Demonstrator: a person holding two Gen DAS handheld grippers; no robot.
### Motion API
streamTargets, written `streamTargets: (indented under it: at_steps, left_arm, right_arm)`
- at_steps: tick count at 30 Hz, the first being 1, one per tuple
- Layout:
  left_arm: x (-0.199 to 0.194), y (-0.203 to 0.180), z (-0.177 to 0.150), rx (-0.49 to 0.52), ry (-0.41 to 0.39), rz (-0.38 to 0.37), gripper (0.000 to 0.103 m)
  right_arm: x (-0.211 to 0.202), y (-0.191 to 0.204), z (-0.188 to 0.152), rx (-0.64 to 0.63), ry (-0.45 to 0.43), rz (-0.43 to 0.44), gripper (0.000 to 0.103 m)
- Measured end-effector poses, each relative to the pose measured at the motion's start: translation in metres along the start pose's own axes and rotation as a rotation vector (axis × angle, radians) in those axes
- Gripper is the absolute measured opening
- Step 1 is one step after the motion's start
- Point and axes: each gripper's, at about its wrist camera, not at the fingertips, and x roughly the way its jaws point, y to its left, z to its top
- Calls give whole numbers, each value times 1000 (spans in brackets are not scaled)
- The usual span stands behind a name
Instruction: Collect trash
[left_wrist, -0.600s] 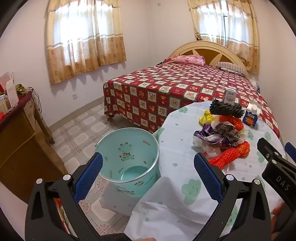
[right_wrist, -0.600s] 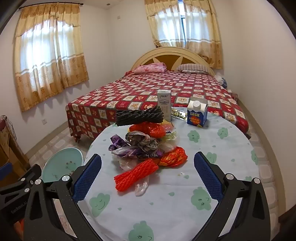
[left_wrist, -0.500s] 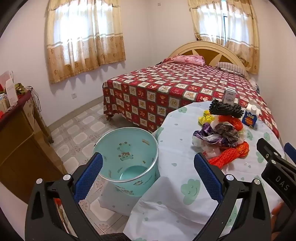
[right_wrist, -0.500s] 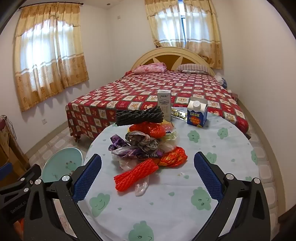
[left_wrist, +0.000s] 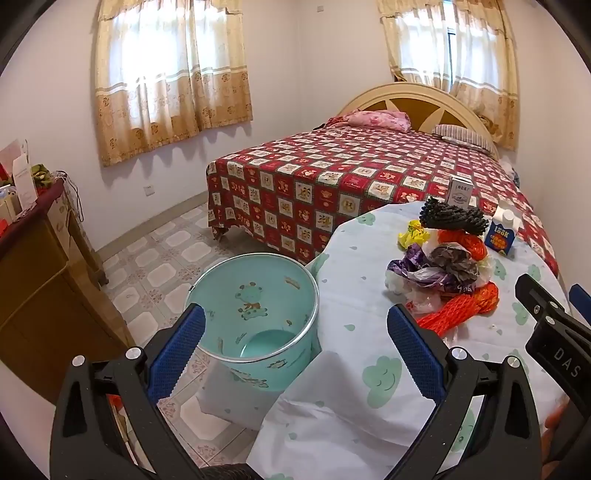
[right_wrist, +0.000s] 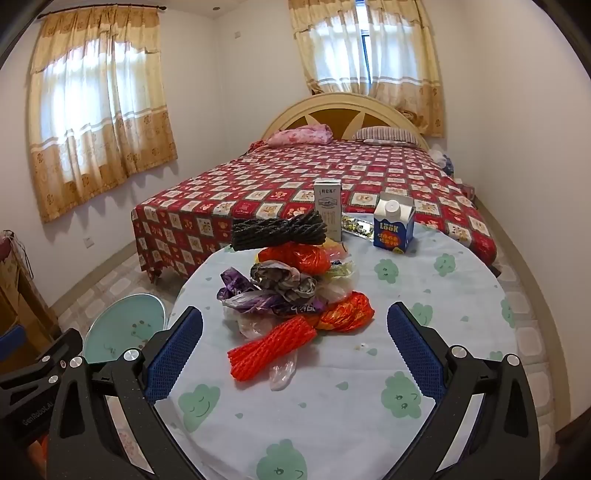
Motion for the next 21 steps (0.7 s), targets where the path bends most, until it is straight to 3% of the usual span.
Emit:
streamTargets:
  at_steps: [21]
  left_arm:
    - [-5, 14, 4, -17, -5, -3, 97]
  right_arm:
    - [-1, -1, 0, 2, 0, 0, 98]
